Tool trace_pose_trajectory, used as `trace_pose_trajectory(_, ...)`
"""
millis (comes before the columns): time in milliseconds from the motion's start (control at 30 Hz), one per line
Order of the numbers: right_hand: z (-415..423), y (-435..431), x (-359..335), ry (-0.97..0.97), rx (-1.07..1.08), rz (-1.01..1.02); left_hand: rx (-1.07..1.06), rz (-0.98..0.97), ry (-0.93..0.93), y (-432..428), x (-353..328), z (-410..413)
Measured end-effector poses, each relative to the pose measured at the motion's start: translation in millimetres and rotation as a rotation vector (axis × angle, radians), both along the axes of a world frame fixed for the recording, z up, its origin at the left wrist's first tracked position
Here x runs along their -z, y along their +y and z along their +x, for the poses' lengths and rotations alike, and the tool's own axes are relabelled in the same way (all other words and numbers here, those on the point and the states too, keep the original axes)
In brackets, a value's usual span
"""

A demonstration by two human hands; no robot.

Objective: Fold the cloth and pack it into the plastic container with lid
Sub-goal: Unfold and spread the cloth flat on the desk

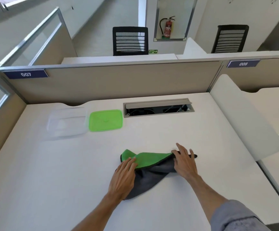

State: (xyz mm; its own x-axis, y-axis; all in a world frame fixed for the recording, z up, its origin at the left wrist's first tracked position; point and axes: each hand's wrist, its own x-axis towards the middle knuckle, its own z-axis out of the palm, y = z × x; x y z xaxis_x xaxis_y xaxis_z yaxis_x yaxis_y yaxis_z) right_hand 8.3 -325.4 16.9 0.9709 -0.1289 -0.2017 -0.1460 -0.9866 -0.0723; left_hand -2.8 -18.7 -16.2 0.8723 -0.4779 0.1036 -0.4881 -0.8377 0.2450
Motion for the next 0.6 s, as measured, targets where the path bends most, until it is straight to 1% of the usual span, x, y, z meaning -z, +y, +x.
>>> trace_pose_trajectory(100, 0, -5, 1, -0.018, 0.061, 0.043, -0.06, -0.087, 0.032, 1, -8, 8)
trace_pose_trajectory(233, -3, -13, -1, -0.03, 0.166, 0.152, -0.2, -0.228, 0.103, 11, -24, 16)
trace_pose_trajectory(333, -8, -19, -4, -0.045, 0.221, 0.237, -0.278, -0.238, 0.188, 21, -42, 25)
trace_pose_trajectory(400, -12, -21, -6, -0.073, 0.24, 0.266, -0.318, -0.29, 0.237, 29, -51, 30)
trace_pose_trajectory(500, -12, -21, -14, -0.112, 0.263, 0.327, -0.334, -0.35, 0.182, 38, -60, 35)
trace_pose_trajectory(600, -1, -18, -33, -0.205, 0.259, 0.361, -0.377, -0.44, 0.101, 43, -70, 43)
